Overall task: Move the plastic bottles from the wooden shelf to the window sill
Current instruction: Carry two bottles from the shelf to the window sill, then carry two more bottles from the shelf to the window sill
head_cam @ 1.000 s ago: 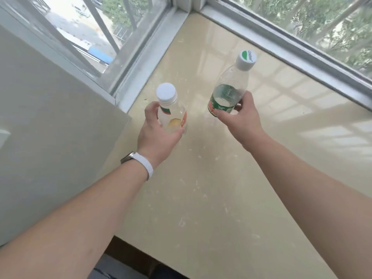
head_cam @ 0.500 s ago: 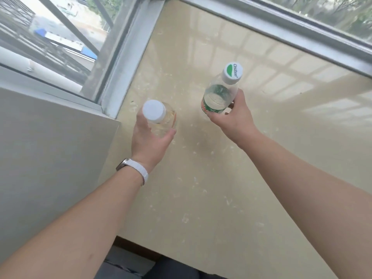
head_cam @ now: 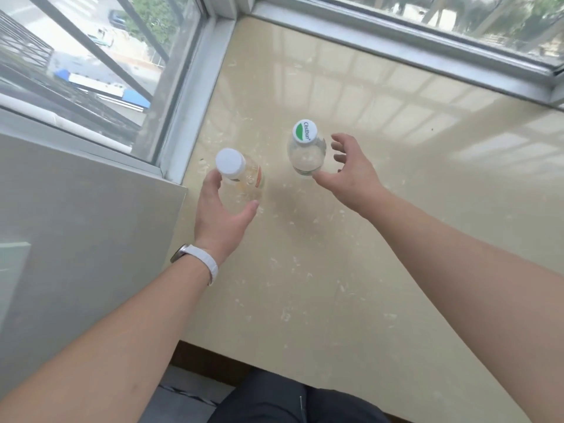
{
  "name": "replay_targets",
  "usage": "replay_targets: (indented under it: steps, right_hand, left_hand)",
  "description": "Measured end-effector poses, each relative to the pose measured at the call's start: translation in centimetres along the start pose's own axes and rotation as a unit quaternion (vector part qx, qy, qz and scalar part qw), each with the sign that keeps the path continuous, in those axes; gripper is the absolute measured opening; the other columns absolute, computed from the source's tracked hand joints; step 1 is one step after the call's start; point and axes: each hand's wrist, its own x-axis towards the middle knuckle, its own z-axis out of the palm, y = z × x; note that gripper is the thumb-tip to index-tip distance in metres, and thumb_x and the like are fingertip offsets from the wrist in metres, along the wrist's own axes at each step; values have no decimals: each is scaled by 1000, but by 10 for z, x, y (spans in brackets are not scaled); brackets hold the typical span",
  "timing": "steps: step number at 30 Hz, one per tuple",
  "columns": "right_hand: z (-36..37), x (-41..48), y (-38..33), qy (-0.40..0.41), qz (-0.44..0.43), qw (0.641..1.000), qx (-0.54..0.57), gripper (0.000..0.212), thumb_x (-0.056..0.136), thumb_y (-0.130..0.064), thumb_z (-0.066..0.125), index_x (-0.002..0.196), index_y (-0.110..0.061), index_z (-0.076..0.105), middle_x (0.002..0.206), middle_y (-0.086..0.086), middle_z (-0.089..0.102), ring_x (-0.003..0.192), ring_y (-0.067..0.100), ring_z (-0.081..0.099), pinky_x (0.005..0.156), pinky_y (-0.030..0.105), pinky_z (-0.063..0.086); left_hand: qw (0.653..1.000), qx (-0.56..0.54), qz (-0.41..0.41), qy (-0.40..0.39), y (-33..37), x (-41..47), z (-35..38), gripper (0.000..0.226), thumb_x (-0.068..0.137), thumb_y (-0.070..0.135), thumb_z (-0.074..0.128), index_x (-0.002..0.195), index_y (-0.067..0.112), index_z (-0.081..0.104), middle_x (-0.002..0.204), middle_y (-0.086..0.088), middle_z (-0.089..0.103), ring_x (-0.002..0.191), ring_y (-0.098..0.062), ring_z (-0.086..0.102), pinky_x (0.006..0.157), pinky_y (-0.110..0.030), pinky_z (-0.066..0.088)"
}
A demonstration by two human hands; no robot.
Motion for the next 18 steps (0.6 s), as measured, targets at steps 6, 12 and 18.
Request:
replay_targets:
  steps: [6,12,18]
  right_hand:
    - [-10,-36,-12,3,-3,1000,-11,76,84,-22,71,149,-25,31,151,-6,41,134,11,43,91,25,38]
    - [-24,-81,-16,13,-2,999,-34,73,85,-23,70,149,-23,34,152,-5,40,136,14,43,98,27,38]
    - [-33,-137,-24,14,-30,992,-118,62,91,-32,63,147,-21,39,152,-4,41,138,14,40,110,31,33]
  left_hand:
    - [1000,13,-5,-8,16,-35,-31,88,83,35,76,152,24,23,153,4,36,140,-6,32,112,-26,26]
    - [999,42,14,-27,36,-78,-56,78,87,28,72,151,22,27,153,4,36,141,-8,32,115,-31,27]
    - [988,101,107,-54,59,-123,-71,63,90,28,67,145,18,40,146,2,43,137,-16,37,109,-25,26]
